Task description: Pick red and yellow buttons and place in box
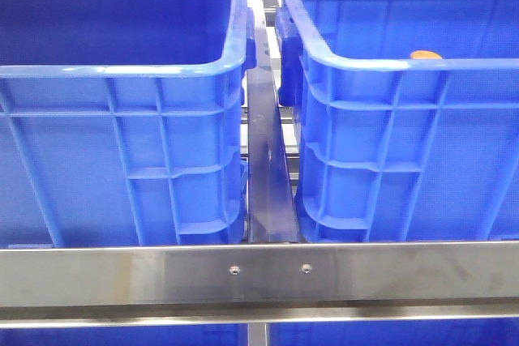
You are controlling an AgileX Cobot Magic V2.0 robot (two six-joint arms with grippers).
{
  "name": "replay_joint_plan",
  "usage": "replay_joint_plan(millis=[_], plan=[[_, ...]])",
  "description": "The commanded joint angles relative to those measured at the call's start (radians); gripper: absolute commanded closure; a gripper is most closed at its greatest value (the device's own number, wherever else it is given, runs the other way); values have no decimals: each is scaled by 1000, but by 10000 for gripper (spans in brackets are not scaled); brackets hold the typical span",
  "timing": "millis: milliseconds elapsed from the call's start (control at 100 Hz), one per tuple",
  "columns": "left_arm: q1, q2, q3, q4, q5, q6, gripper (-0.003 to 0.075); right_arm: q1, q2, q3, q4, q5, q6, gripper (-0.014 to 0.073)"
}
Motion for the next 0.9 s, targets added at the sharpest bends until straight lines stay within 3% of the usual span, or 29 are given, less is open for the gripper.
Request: replay_joint_plan(millis=[0,280,420,550,630,820,890], plan=[[-7,-49,-27,-68,-14,7,722,5,-23,-33,82,47,-4,85],[-7,-49,-27,-67,-16,7,720,5,-23,-33,67,51,-4,93],[-7,-49,-27,-67,-16,9,673,5,-23,-33,66,52,-4,217],[-7,-49,-27,-67,-16,9,564,5,-23,-33,66,52,-4,309],[-7,-49,-27,-67,-16,9,475,5,-23,-33,66,52,-4,305],[-7,-49,-27,-67,30,9,171,-5,-23,-39,66,47,-4,305],[-7,-49,-27,-67,39,9,113,-27,-23,-50,65,45,-5,305]])
